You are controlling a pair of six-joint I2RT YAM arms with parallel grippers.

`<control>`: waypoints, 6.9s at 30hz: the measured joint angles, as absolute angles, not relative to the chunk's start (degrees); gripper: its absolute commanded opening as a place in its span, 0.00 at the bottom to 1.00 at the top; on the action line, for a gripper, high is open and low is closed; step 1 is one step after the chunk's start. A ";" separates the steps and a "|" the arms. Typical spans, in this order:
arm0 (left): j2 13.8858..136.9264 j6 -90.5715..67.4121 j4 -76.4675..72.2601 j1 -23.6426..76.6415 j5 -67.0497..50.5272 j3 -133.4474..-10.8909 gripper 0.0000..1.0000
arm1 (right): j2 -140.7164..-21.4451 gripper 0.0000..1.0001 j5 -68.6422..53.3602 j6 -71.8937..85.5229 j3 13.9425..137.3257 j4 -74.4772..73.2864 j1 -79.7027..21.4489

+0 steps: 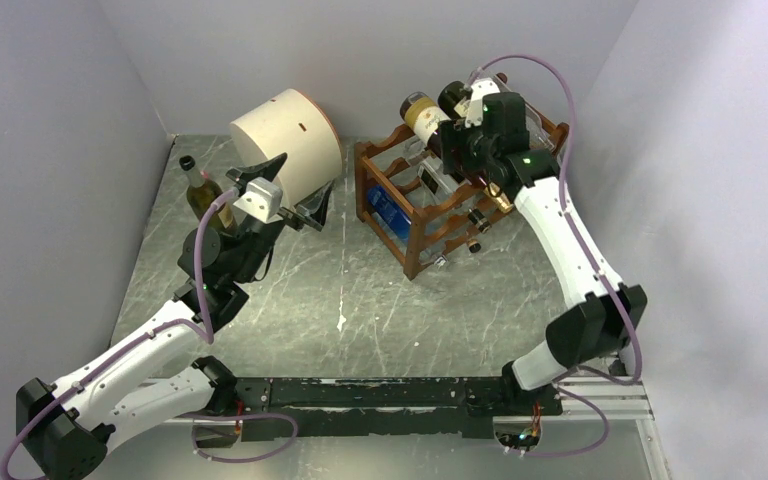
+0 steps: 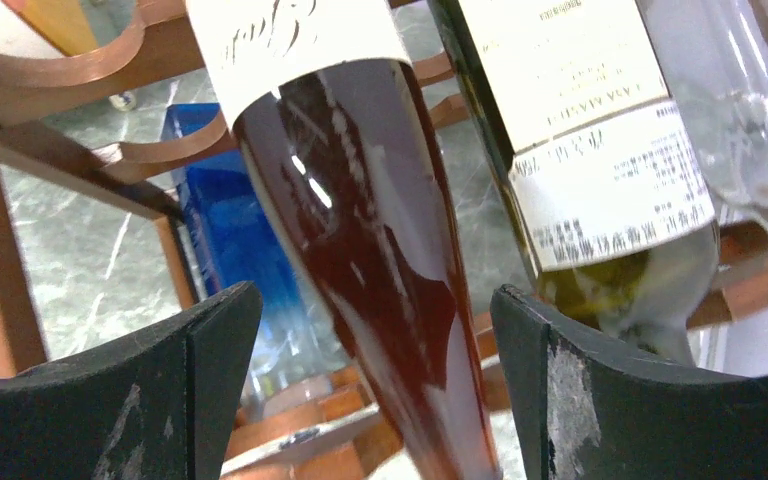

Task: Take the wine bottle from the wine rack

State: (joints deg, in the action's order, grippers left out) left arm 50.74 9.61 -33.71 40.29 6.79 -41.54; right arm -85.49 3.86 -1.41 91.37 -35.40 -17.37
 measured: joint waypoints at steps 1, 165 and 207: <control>50.74 9.63 -33.71 40.29 6.79 -41.54 0.99 | -87.00 0.87 4.03 -2.42 92.51 -35.44 -17.37; 53.87 38.83 -13.85 54.87 -16.03 -33.06 0.95 | -79.57 0.00 -31.81 36.23 69.67 -32.95 -46.26; 59.42 29.28 -23.86 62.92 2.94 -26.52 0.07 | -74.63 0.95 -11.55 22.92 89.60 -44.88 -46.57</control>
